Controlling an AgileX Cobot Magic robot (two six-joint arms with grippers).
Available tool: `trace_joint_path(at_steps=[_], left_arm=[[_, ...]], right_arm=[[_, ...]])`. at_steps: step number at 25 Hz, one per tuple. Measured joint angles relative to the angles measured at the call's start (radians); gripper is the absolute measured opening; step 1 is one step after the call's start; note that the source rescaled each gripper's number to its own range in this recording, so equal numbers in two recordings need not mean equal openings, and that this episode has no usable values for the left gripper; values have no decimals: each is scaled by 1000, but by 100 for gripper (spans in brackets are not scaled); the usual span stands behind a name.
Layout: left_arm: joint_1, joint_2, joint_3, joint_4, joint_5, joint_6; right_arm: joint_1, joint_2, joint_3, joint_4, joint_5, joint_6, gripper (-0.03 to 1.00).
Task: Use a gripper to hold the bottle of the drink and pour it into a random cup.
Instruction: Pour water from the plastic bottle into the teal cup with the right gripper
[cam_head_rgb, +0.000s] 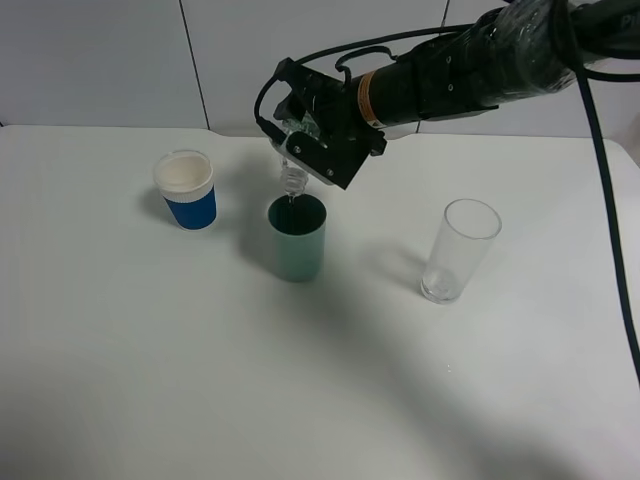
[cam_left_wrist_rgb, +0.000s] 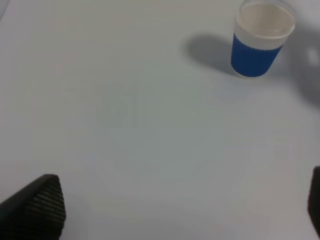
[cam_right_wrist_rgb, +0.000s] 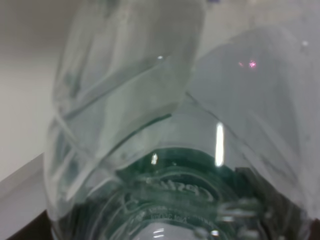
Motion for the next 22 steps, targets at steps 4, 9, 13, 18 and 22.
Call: trace_joint_path(at_steps=[4,9,13,18,22], left_arm=[[0,0,0,0,0,0],[0,0,0,0,0,0],[0,0,0,0,0,0],[0,0,0,0,0,0],[0,0,0,0,0,0]], right_arm=[[6,-8,0,0,4,-8,0],[8,-15,0,0,34,-15,0],[13,-17,0,0,52,-16,0],[15,-24,0,0,55,-15,0],[25,-24,0,0,57,-14,0]])
